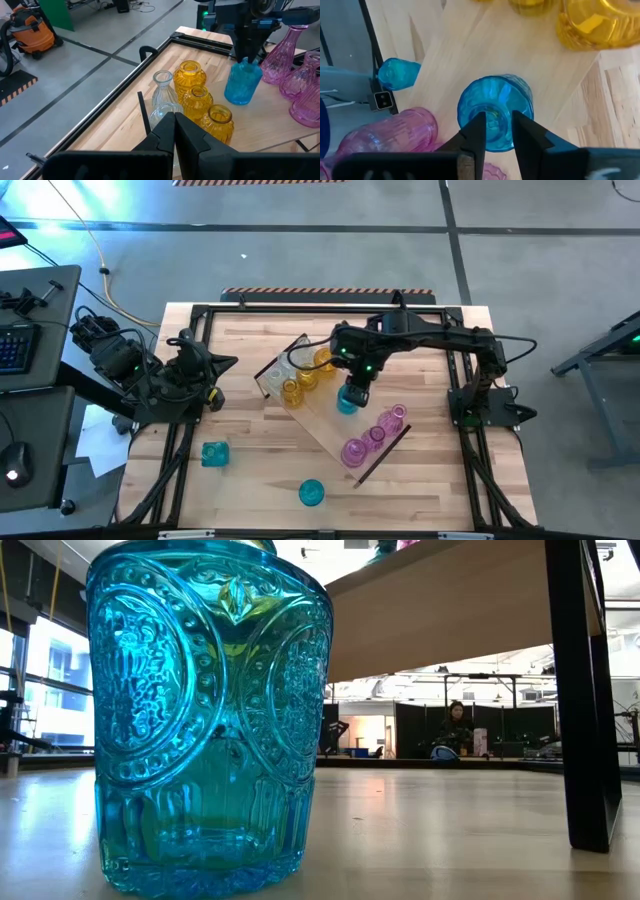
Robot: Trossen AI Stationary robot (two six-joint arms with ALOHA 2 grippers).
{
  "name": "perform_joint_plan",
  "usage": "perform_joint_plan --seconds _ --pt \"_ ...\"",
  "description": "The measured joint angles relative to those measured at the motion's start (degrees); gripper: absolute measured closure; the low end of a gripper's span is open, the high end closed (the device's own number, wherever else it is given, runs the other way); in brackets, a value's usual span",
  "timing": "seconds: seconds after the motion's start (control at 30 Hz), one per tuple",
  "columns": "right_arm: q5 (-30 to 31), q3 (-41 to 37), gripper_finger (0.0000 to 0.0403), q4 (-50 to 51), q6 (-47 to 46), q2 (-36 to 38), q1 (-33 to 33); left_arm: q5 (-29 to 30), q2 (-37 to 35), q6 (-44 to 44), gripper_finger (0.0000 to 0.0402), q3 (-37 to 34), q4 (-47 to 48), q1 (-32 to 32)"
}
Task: Sort vases onto shelf
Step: Put the top blue flower vase on the shelf, then put the left blue flower vase on the shelf aligned with the other blue flower vase
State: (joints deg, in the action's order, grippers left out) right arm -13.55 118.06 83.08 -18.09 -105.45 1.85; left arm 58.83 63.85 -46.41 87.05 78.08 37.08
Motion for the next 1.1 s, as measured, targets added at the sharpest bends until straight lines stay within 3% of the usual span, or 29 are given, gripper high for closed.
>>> perform_joint_plan --seconds 0.5,0.83,0.97,1.1 --pt "0.1 0.0 0.0327 -3.1 -1.4 0.8 0.0 0.0 0.0 0.0 0.0401 0.0 0.0 0.0" --pt "8.1 0.1 0.0327 -17.5 -3.1 8.5 -0.2 -0.1 0.0 0.0 0.0401 0.0 0.0 0.0" --pt "9.1 0.2 0.0327 -24.3 -4.2 11.0 -0.9 -3.0 0.2 -2.5 0.0401 0.0 -0.3 0.0" --pt "9.2 0.2 0.0327 -25.5 -5.4 11.4 -1.3 -4.6 0.7 5.2 0.0401 0.0 0.4 0.0"
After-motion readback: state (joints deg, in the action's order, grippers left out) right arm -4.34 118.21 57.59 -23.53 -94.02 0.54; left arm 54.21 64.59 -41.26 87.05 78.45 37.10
